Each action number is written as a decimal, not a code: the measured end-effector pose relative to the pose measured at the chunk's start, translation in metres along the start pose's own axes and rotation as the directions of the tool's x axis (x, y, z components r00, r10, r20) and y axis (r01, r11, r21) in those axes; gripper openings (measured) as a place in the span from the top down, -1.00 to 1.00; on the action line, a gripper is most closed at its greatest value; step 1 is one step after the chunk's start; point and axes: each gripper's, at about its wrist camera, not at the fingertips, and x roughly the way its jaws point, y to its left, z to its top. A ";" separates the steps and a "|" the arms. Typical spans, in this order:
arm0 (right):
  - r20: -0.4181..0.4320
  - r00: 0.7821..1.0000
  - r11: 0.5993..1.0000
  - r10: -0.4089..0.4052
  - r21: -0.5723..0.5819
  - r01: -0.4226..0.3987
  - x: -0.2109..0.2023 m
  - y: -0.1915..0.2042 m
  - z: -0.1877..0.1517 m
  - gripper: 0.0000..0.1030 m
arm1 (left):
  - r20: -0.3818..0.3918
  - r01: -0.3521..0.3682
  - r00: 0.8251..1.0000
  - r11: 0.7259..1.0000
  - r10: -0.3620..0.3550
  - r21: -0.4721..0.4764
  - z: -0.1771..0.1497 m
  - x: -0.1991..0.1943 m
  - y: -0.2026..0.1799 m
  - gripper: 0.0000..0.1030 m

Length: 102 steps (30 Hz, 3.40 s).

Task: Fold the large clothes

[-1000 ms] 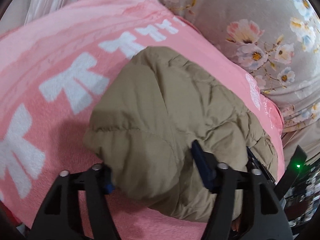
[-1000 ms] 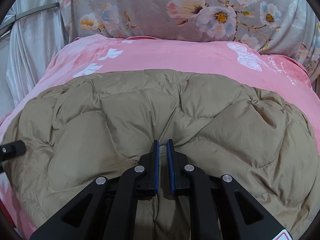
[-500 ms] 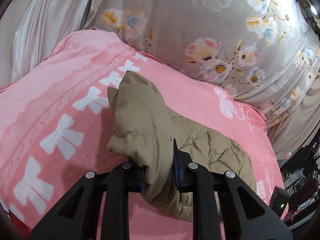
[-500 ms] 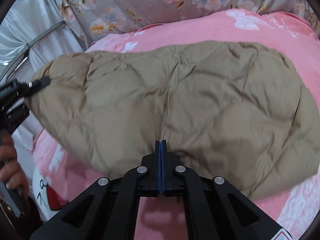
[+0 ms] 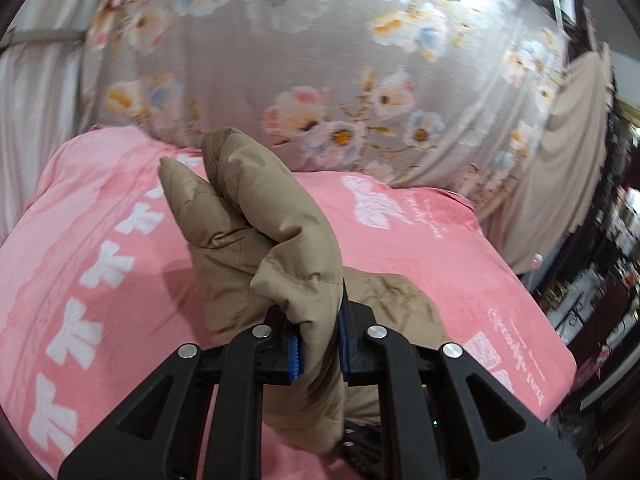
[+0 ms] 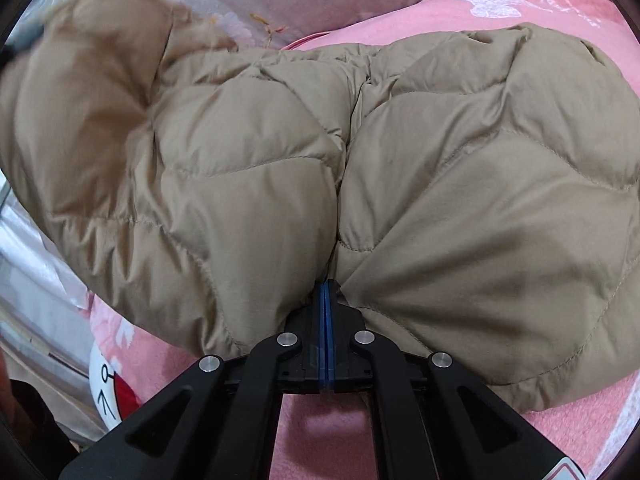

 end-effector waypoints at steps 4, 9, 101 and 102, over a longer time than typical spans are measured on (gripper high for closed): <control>0.036 0.999 0.999 0.001 0.046 -0.003 -0.023 -0.008 -0.004 0.96 | -0.014 0.066 0.998 0.992 -0.065 0.107 0.003 0.016 -0.052 0.76; 0.121 0.988 0.995 -0.093 0.049 0.088 -0.078 -0.030 -0.012 0.96 | -0.090 0.152 0.986 0.976 -0.140 0.153 -0.003 0.053 -0.099 0.77; 0.240 0.934 0.936 -0.264 0.298 0.188 -0.064 -0.216 0.145 0.77 | -0.274 -0.343 0.890 0.931 0.365 0.129 -0.022 0.297 -0.094 -0.74; 0.241 0.934 0.936 -0.262 0.301 0.184 -0.064 -0.216 0.144 0.77 | -0.270 -0.346 0.889 0.929 0.370 0.134 -0.023 0.298 -0.094 -0.74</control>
